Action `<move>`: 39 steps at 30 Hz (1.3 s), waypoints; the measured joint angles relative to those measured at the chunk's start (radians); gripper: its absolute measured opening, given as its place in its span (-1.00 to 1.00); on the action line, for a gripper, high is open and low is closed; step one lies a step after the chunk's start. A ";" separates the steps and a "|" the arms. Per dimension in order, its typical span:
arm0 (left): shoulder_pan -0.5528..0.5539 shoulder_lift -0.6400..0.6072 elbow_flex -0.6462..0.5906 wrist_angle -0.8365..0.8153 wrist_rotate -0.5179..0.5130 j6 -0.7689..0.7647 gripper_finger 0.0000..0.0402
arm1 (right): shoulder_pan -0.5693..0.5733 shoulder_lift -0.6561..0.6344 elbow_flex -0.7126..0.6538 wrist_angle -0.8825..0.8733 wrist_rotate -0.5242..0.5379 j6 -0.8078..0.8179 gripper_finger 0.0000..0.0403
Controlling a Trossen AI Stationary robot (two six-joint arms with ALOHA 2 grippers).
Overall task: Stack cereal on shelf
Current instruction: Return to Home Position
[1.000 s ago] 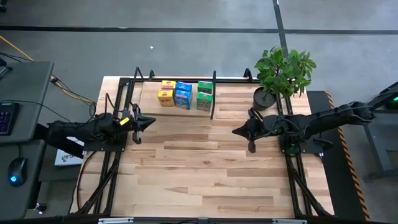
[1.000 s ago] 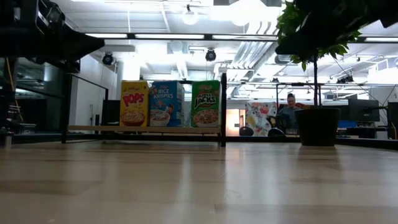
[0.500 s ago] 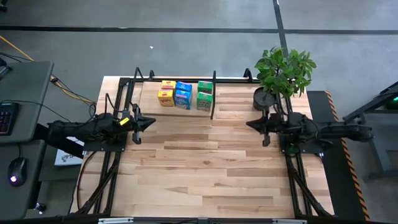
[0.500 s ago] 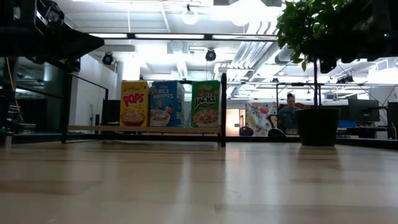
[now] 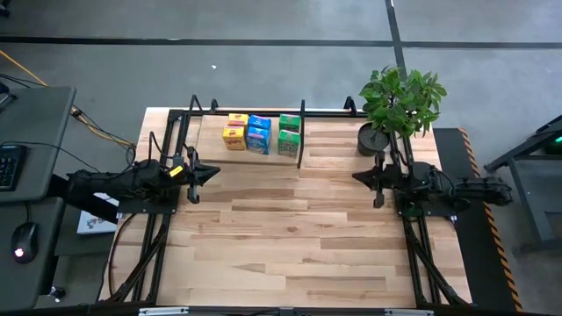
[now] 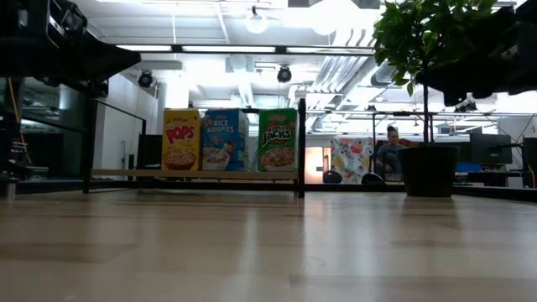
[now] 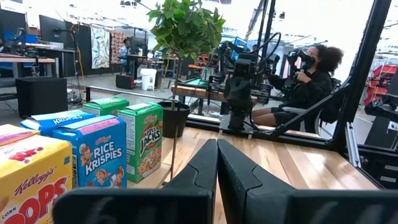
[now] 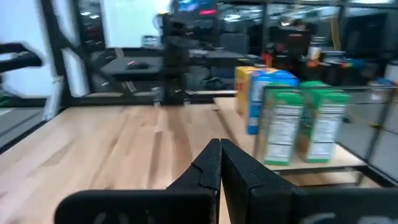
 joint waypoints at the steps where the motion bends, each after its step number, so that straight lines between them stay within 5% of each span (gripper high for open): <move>1: 0.000 0.000 0.000 -0.004 0.000 0.000 -0.98 | 0.006 0.004 -0.014 0.039 -0.011 -0.005 -1.00; 12: 0.000 -0.002 0.000 -0.059 0.000 -0.001 -0.98 | 0.043 0.019 -0.014 0.064 0.216 -0.031 -1.00; 39: 0.000 -0.003 0.000 -0.075 0.004 -0.001 -0.98 | 0.051 -0.007 -0.015 0.070 0.185 -0.034 -1.00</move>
